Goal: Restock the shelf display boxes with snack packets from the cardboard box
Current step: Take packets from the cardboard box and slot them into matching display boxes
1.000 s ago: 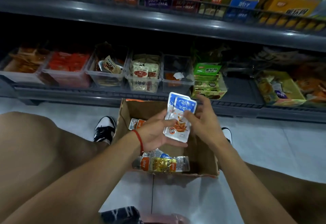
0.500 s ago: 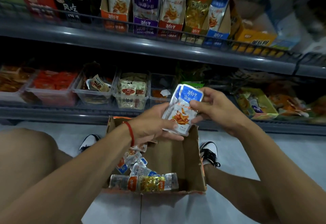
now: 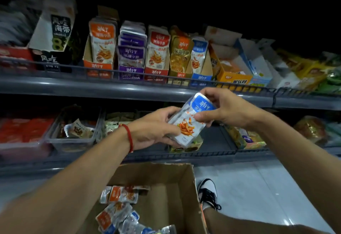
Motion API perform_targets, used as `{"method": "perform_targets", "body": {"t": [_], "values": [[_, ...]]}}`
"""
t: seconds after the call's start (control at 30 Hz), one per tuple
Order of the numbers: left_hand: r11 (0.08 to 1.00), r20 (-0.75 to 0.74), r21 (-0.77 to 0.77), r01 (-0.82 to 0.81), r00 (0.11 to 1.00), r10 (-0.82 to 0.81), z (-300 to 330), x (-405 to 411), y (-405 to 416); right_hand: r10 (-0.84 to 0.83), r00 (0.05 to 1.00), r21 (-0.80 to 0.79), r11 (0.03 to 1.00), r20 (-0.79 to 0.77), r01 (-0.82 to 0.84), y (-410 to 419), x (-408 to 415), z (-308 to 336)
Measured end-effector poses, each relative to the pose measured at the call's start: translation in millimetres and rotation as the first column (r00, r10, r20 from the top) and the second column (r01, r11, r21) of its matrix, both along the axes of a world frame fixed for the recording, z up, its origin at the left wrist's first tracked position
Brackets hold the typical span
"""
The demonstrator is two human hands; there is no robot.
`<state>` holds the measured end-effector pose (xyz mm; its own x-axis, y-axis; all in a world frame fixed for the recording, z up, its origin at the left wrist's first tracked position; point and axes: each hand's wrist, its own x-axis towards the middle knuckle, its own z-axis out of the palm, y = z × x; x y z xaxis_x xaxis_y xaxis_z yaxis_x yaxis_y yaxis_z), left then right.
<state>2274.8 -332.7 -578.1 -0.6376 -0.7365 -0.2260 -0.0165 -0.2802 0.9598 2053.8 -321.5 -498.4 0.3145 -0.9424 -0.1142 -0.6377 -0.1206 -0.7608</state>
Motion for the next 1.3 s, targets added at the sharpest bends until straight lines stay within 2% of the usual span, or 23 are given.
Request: {"method": "perform_targets", "body": {"t": [0.07, 0.13, 0.23, 0.3, 0.43, 0.67, 0.97, 1.07, 1.2, 1.3], "values": [[0.989, -0.029, 0.024, -0.143, 0.989, 0.143, 1, 2, -7, -0.039, 0.999, -0.068, 0.997, -0.036, 0.036, -13, -11, 20], [0.967, 0.035, -0.012, -0.255, 0.966, 0.255, 2, 8, -12, -0.124, 0.989, -0.209, 0.972, -0.081, 0.105, -29, -26, 42], [0.93, 0.078, -0.027, -0.366, 0.927, 0.367, 6, 22, -19, -0.26, 0.947, -0.442, 0.884, -0.191, 0.154, -62, -44, 73], [0.911, 0.075, -0.015, -0.413, 0.908, 0.413, 8, 28, -21, -0.313, 0.922, -0.519, 0.84, -0.228, 0.157, -85, -48, 89], [0.886, 0.071, 0.005, -0.463, 0.884, 0.461, 7, 33, -22, -0.353, 0.901, -0.504, 0.843, -0.25, 0.19, -125, -39, 104], [0.859, 0.07, 0.019, -0.511, 0.858, 0.509, 10, 37, -29, -0.434, 0.838, -0.442, 0.856, -0.332, 0.268, -176, -24, 83], [0.86, 0.088, 0.014, -0.51, 0.857, 0.507, 10, 39, -32, -0.44, 0.705, -0.52, 0.846, -0.557, 0.118, -182, -28, 98], [0.866, 0.095, 0.01, -0.499, 0.863, 0.496, 11, 35, -33, -0.39, 0.699, -0.471, 0.878, -0.599, 0.085, -188, -23, 93], [0.872, 0.096, 0.001, -0.489, 0.868, 0.487, 10, 28, -34, -0.381, 0.646, -0.492, 0.87, -0.661, 0.009, -200, -15, 67], [0.876, 0.089, -0.006, -0.482, 0.872, 0.481, 9, 24, -34, -0.381, 0.664, -0.511, 0.86, -0.644, -0.002, -206, -16, 48]]}}
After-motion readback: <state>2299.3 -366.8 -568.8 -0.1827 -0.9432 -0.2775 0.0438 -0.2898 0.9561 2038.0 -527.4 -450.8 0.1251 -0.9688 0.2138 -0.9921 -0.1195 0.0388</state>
